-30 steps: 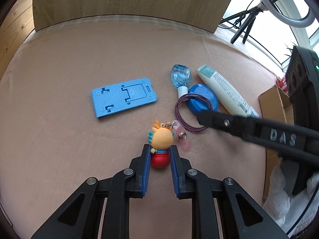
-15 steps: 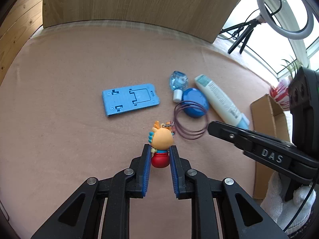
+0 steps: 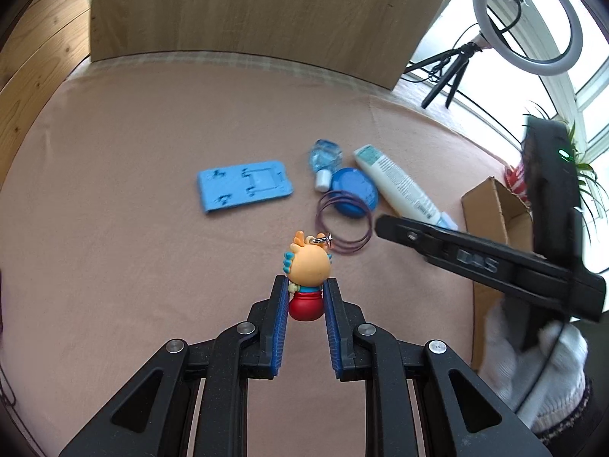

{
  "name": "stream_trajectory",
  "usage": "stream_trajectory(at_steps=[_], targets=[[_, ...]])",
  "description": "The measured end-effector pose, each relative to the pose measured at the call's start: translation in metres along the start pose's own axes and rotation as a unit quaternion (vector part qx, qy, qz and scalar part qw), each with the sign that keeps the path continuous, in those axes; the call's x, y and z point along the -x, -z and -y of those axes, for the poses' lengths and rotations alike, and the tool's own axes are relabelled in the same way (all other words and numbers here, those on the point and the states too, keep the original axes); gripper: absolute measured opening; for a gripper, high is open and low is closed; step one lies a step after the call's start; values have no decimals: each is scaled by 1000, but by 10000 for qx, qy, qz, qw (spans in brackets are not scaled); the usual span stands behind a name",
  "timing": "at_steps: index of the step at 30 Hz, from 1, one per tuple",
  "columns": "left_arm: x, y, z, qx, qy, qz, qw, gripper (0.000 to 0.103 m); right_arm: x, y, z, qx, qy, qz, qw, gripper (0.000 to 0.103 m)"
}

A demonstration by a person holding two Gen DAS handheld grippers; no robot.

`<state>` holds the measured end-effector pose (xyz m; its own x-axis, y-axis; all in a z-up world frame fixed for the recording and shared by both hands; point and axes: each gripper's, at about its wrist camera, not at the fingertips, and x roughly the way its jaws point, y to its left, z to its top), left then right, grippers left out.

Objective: Organize objects
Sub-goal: 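Carry the keychain figure and purple cord into the box and open both grippers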

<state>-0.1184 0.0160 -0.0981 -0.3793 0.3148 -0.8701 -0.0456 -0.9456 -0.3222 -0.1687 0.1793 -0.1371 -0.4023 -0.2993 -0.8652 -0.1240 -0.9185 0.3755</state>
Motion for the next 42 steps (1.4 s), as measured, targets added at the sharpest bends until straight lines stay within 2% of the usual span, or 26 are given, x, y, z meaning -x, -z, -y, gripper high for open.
stream_trajectory(at_steps=[2,5,7,12,19,25,29,42], targets=[[3,4,-6,79,-20,9,10000,20,-10,-3,-7,157,232,-30,9996,25],[6,9,-12,171,-67,41,9998,20,-23,-8,-13,242,351,-92,9990,22],[9,12,-15,217,-90,70,9997,20,-24,-8,-15,300,420,-68,9986,4],[13,12,-15,237,-83,132,9996,20,-11,0,-16,345,278,1,9990,4],[16,4,11,-9,59,184,9998,20,44,15,-5,253,157,462,9985,4],[15,-3,64,-460,384,202,9980,20,99,33,32,-79,252,860,9959,4],[9,-3,107,-791,633,167,9947,20,132,49,65,-278,521,1103,9921,4],[-6,29,233,-1683,1310,-200,9768,20,184,93,156,-995,916,1366,9814,4]])
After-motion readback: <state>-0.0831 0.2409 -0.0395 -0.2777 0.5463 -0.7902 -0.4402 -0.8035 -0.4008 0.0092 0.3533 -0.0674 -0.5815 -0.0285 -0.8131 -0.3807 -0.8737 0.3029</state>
